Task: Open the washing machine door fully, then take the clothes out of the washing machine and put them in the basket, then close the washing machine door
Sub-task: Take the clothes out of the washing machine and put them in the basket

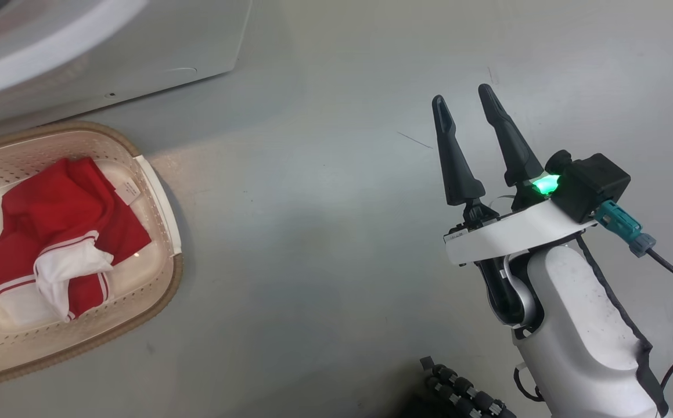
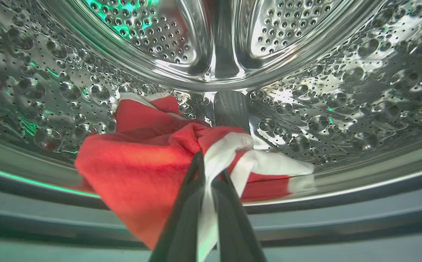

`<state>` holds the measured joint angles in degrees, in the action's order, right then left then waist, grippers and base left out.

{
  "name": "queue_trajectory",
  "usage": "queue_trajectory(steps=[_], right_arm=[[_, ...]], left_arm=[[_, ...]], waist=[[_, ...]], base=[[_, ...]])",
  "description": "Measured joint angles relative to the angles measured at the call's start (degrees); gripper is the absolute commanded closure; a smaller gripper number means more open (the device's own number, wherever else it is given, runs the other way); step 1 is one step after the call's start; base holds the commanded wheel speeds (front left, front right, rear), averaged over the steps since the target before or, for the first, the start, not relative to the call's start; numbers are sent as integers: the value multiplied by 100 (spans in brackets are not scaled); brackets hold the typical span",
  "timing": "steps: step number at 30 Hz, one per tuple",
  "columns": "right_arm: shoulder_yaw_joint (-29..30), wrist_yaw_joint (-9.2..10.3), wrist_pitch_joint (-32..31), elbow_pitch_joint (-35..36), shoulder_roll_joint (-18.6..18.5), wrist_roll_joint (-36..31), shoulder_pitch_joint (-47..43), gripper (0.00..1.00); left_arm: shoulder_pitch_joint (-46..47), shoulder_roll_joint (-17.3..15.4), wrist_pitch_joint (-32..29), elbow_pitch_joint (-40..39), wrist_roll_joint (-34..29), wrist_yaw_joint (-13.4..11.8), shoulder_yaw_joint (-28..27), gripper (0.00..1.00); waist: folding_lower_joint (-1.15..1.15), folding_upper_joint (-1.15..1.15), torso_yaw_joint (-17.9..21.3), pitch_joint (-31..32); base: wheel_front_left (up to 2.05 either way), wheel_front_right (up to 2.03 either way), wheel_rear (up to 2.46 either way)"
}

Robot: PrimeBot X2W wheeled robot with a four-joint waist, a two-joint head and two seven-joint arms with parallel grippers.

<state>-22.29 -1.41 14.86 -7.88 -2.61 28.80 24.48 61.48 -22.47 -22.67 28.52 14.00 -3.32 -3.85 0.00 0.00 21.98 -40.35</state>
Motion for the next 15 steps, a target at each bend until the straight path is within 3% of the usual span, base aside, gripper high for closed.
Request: queue_trajectory(steps=[15], right_arm=[[167,-3,0,-178,-3,-403,-115,0]], left_arm=[[-1005,681,1597,-547,154,-23,33,100]], waist=[[0,0,-377,431]], base=[[0,0,0]])
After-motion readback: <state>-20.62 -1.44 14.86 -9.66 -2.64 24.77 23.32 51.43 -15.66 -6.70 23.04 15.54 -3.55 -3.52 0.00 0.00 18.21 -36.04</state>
